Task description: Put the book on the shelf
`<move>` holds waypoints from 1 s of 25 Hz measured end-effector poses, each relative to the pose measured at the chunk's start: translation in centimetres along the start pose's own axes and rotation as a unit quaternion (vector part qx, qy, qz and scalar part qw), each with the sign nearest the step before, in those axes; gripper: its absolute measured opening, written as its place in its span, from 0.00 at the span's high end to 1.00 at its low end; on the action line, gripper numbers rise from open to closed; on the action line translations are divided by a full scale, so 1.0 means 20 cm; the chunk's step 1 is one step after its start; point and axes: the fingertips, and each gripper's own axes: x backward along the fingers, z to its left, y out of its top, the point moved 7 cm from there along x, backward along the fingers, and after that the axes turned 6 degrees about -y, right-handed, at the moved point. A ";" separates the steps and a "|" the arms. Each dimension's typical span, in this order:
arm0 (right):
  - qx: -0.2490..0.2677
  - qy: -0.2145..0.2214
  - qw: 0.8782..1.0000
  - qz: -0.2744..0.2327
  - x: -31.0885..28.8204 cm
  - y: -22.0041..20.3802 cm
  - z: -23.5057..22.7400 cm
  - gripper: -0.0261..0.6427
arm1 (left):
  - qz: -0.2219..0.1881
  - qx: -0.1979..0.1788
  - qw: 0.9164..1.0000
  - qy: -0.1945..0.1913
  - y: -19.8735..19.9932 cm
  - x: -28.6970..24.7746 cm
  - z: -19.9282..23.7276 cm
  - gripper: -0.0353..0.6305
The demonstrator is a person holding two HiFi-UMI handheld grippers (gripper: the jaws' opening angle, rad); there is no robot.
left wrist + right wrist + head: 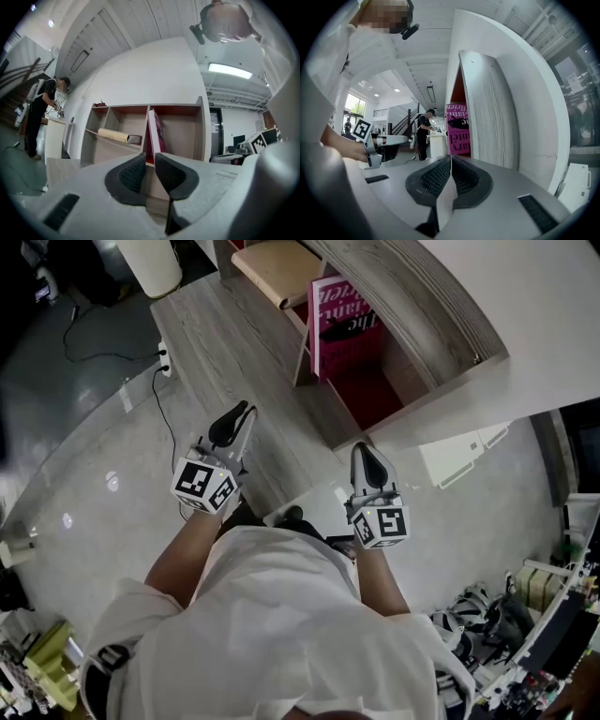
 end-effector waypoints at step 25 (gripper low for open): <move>-0.002 -0.045 0.999 -0.022 0.39 -0.01 -0.01 0.93 | 0.039 -0.041 0.998 0.043 0.10 0.59 -0.18 0.92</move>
